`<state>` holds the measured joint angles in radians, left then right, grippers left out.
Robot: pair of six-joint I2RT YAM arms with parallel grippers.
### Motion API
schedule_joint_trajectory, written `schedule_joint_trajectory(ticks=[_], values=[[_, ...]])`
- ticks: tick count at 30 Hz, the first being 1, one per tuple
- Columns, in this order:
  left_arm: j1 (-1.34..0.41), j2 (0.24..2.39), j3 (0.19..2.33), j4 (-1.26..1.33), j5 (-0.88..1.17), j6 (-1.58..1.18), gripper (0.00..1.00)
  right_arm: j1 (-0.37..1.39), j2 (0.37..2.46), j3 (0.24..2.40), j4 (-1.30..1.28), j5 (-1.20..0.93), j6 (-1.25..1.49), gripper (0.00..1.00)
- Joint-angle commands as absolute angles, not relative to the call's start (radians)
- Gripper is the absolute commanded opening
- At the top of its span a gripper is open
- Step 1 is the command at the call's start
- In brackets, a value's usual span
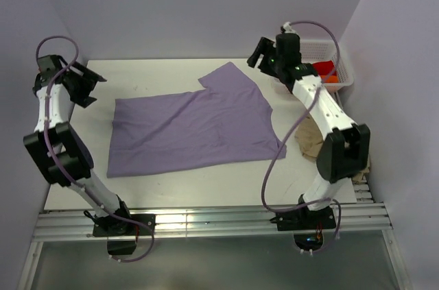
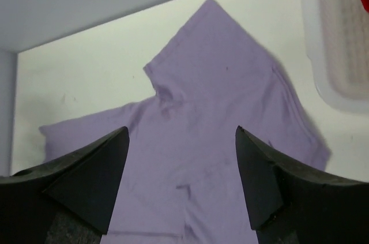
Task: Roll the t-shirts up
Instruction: Fold the tshirt
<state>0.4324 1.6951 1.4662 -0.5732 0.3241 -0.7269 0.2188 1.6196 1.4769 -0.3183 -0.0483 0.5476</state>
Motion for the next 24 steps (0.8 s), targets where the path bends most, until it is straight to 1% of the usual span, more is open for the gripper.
schedule_joint_trajectory(ticks=[1, 3, 5, 6, 8, 11, 12, 13, 16, 18, 19, 21, 24], values=[[0.39, 1.828, 1.633, -0.635, 0.287, -0.723, 0.86, 0.267, 1.785, 1.661, -0.471, -0.009, 0.413, 0.8], [0.38, 1.902, 1.692, -0.638, 0.281, -0.71, 0.86, 0.279, 1.857, 1.754, -0.474, -0.038, 0.367, 0.75], [0.38, 1.953, 1.73, -0.64, 0.278, -0.692, 0.82, 0.29, 1.946, 1.807, -0.476, -0.02, 0.367, 0.71], [0.38, 2.001, 1.742, -0.629, 0.276, -0.684, 0.81, 0.293, 1.971, 1.821, -0.445, -0.017, 0.365, 0.7], [0.379, 2.048, 1.756, -0.609, 0.302, -0.673, 0.73, 0.295, 2.031, 1.845, -0.402, -0.005, 0.367, 0.66], [0.373, 2.14, 1.793, -0.587, 0.327, -0.661, 0.66, 0.295, 2.095, 1.894, -0.348, -0.002, 0.374, 0.61], [0.368, 2.178, 1.802, -0.583, 0.324, -0.655, 0.66, 0.295, 2.146, 1.948, -0.35, -0.002, 0.376, 0.57], [0.365, 2.193, 1.81, -0.58, 0.321, -0.65, 0.65, 0.295, 2.172, 1.98, -0.356, -0.002, 0.371, 0.49], [0.353, 2.233, 1.822, -0.566, 0.324, -0.646, 0.64, 0.295, 2.278, 2.115, -0.393, -0.02, 0.356, 0.43], [0.353, 2.249, 1.825, -0.563, 0.319, -0.644, 0.64, 0.295, 2.322, 2.172, -0.402, -0.026, 0.357, 0.45], [0.351, 2.253, 1.824, -0.563, 0.319, -0.643, 0.64, 0.295, 2.345, 2.172, -0.391, -0.034, 0.36, 0.49], [0.348, 2.264, 1.821, -0.566, 0.318, -0.637, 0.64, 0.293, 2.356, 2.163, -0.359, -0.064, 0.357, 0.5], [0.341, 2.27, 1.813, -0.561, 0.318, -0.635, 0.61, 0.296, 2.381, 2.161, -0.35, -0.058, 0.36, 0.54]])
